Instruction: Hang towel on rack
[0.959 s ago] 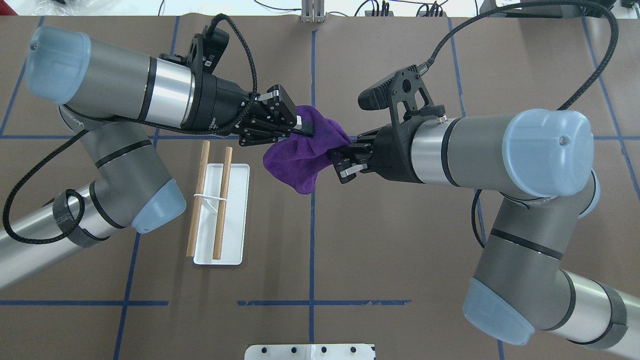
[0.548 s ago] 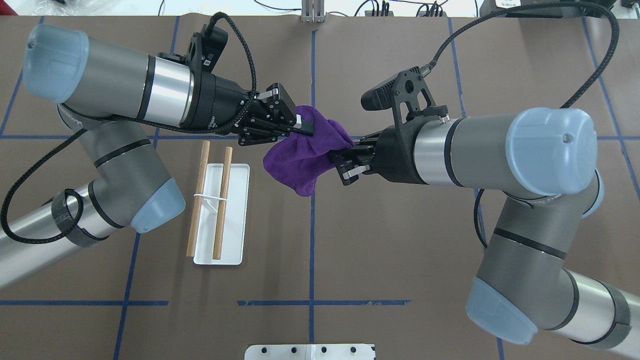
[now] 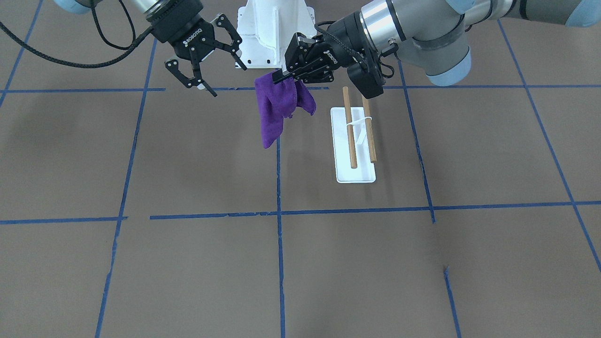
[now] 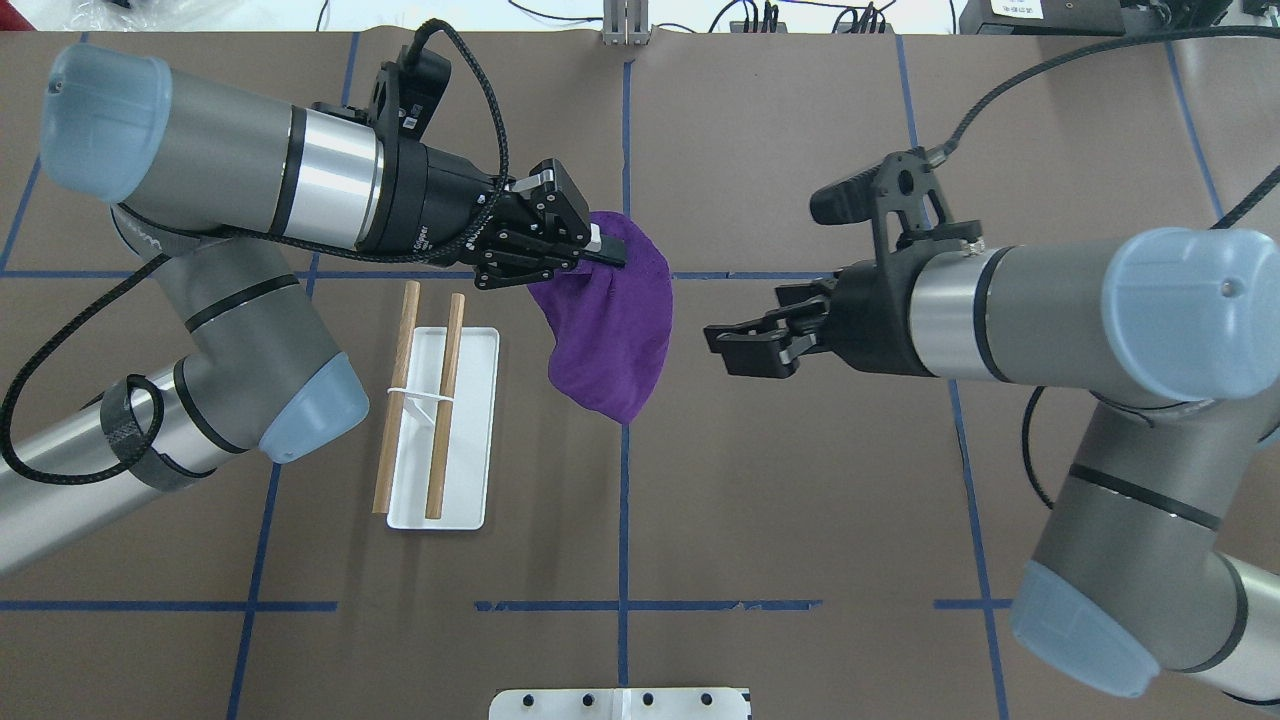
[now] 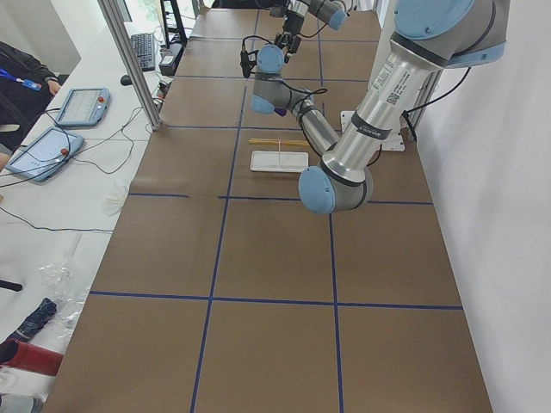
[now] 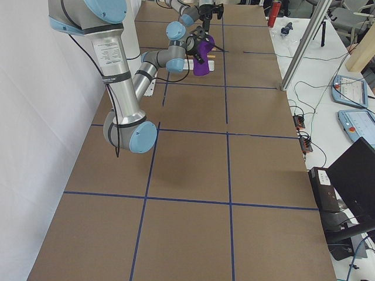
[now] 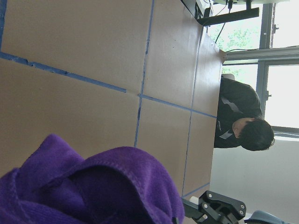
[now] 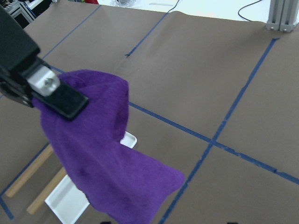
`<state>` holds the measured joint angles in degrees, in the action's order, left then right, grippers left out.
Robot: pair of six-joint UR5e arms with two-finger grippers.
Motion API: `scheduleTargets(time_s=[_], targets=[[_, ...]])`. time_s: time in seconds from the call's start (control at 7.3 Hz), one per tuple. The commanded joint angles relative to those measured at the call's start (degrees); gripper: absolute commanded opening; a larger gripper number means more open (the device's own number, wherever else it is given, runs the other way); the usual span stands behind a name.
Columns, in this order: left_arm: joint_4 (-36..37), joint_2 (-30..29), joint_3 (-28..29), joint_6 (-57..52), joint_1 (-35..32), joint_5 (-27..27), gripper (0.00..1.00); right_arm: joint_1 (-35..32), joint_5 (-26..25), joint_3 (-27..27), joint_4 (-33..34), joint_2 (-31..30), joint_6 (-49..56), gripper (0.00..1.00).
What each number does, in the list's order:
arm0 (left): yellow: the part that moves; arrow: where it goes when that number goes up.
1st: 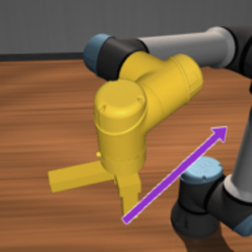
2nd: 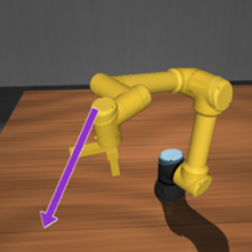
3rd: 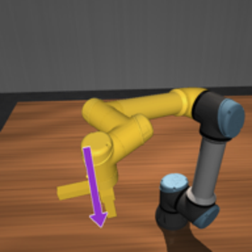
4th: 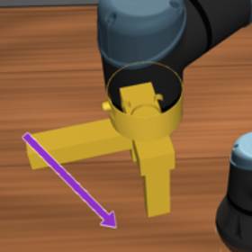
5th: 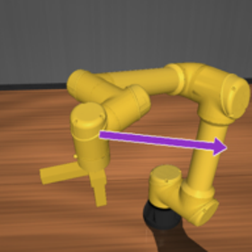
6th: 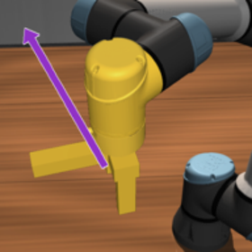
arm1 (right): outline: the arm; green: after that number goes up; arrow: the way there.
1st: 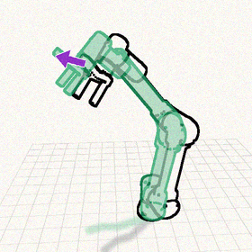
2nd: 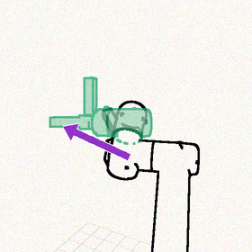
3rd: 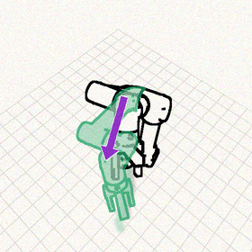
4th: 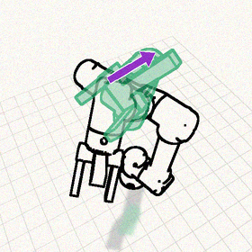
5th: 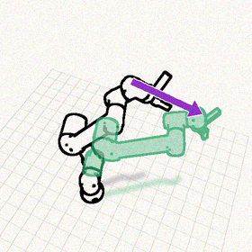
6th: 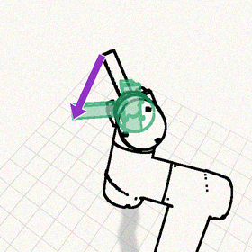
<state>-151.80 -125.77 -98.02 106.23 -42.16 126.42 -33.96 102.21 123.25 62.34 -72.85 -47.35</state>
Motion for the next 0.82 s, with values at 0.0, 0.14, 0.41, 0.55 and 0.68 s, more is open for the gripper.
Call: scheduleTargets(time_s=[0.0,0.14,0.41,0.55,0.68], targets=[[0.45,0.0,-0.85,1.95,-0.03,-0.73,0.0,-8.0,6.2,0.5,1.55,-7.45,0.07,1.0],[0.8,0.61,-2.34,2.92,-0.12,-1.26,0.0,-14.92,13.64,0.06,4.25,-8.79,0.76,1.0],[6.82,1.85,-6.38,2.15,-0.12,-13.24,0.0,-24.1,18.03,-0.29,13.64,-8.72,8.01,1.0],[9.74,1.93,-9.18,0.75,1.1,-19.83,0.0,-28.13,17.77,-2.12,17.77,-8.11,10.76,1.0],[15.6,1.93,-12.08,-1.88,3.29,-25.03,0.0,-31.05,18.11,-3.97,19.64,-8.36,17.93,1.0]])
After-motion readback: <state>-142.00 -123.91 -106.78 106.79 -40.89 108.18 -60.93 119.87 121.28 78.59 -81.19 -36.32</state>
